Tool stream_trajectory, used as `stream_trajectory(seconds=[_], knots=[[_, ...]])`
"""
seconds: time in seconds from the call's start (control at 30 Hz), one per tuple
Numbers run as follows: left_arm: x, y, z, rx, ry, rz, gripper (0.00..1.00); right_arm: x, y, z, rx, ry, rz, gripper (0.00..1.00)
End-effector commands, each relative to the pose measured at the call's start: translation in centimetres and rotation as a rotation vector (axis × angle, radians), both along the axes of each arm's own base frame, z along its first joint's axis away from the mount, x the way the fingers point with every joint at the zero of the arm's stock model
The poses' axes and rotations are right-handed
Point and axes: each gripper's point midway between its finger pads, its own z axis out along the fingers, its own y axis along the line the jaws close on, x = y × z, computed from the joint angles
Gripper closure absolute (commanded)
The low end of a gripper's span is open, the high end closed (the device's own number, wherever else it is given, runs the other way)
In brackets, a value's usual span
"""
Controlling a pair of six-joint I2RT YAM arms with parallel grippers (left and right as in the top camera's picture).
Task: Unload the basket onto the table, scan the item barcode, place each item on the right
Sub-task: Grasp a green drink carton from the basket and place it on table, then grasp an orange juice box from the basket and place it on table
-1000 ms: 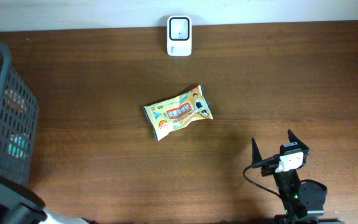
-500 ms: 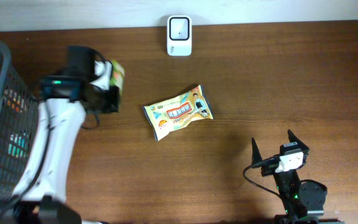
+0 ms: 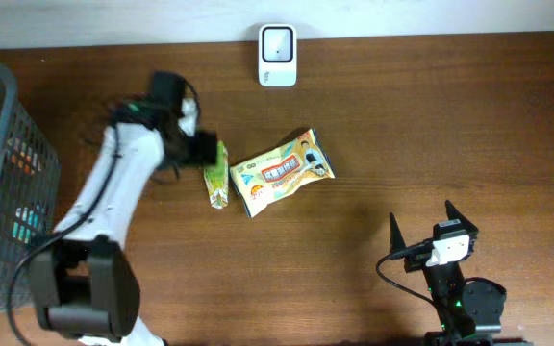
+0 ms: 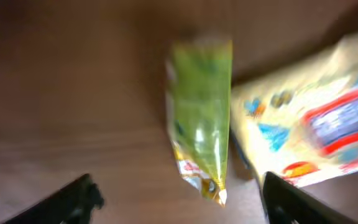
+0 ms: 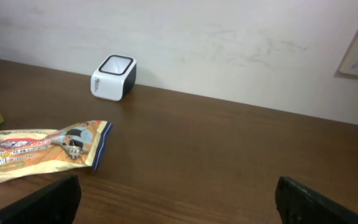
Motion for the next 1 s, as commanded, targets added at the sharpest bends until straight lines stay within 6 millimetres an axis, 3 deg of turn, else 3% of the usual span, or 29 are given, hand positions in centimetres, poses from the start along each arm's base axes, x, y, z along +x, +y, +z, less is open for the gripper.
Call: stream_trajectory(seconds=[0.0,0.07,0.1,0.13,0.17,0.23,0.27,0.37,0.4,0.53,0.63,0.97], knots=[[3.2,7.1,16.5,0.14,-0.376,0.182,0.01,0.0,0.1,-0.3,0.009,0.007,0.004,0.01],[2.2,14.0,24.4,0.258,-0.553,0.372,0.01,0.0,0.1,-0.3,0.009,0.007,0.004,0.01],[1.5,17.2,26.6,0.288,-0.605,0.457,0.01,0.0,0.1,-0.3,0.009,0.007,0.004,0.01],[0.9,19.2,27.4,0.301,-0.621,0.508,0.01,0.0,0.1,-0.3,0.009,0.007,0.004,0.01],[-0.4,22.6,27.7,0.314,-0.621,0.613,0.01,0.0,0.1,-0.3,0.009,0.007,0.004,0.01],[-3.6,29.8,25.5,0.303,-0.561,0.878,0.01,0.0,0.1,-0.3,0.009,0.007,0.004,0.01],[-4.4,32.0,24.2,0.294,-0.529,0.949,0.0,0.0,0.1,-0.3,0.009,0.007,0.004,0.01],[-5.3,36.1,18.1,0.265,-0.374,1.022,0.03,0.0,0.1,-0.3,0.009,0.007,0.004,0.01],[-5.2,37.4,14.4,0.262,-0.28,1.019,0.05,0.0,0.1,-0.3,0.009,0.007,0.004,0.01],[-1.4,38.0,7.0,0.171,-0.176,0.833,0.1,0.0,0.1,-0.3,0.009,0.007,0.004,0.01],[0.8,38.2,2.2,0.099,-0.138,0.804,0.09,0.0,0.1,-0.3,0.009,0.007,0.004,0.01],[2.4,38.0,-6.1,0.045,-0.033,0.707,0.1,0.0,0.1,-0.3,0.009,0.007,0.004,0.01]])
